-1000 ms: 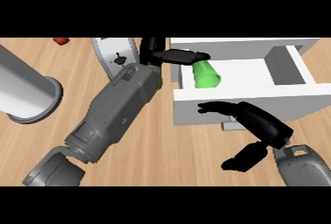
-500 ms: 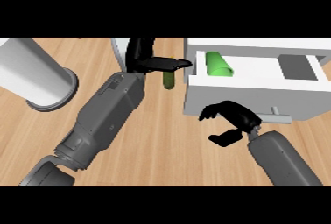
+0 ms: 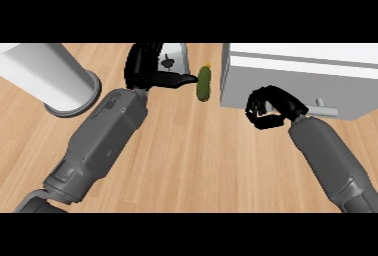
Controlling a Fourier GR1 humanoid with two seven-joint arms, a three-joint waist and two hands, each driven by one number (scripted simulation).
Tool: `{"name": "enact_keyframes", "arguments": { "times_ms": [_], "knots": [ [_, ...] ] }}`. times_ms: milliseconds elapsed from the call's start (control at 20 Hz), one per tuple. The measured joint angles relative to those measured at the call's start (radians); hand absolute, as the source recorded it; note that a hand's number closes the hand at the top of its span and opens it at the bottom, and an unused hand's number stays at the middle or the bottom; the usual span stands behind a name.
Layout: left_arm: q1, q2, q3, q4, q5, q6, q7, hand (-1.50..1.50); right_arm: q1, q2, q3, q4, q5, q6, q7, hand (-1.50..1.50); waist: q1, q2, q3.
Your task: Pick up the cup, place it into the drawer and close the drawer
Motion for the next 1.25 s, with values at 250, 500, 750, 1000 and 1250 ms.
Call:
{"name": "enact_keyframes", "arguments": {
  "times_ms": [250, 500, 750, 1000, 1250],
  "knots": [
    [0.053, 0.026, -0.009, -0.050, 0.002, -0.034, 0.014, -1.50, -0.073, -0.017, -0.069, 0.105, -0.038, 0.000, -0.058, 1.50, 0.019, 0.003, 0.002],
    [0.074, 0.051, -0.017, -0.081, 0.001, -0.066, 0.028, -1.50, -0.074, -0.031, -0.100, 0.118, -0.085, 0.064, -0.079, 1.50, 0.033, 0.003, 0.004],
    [0.092, 0.061, -0.021, -0.100, 0.005, -0.088, 0.040, -1.50, -0.066, -0.049, -0.120, 0.105, -0.127, 0.139, -0.082, 1.50, 0.044, 0.006, 0.006],
    [0.104, 0.068, -0.024, -0.116, 0.008, -0.108, 0.048, -1.50, -0.056, -0.070, -0.132, 0.083, -0.163, 0.213, -0.073, 1.50, 0.055, 0.011, 0.010],
    [0.125, 0.070, -0.027, -0.128, 0.011, -0.125, 0.046, -1.50, -0.041, -0.086, -0.144, 0.056, -0.198, 0.269, -0.063, 1.50, 0.067, 0.016, 0.013]
  ]
}}
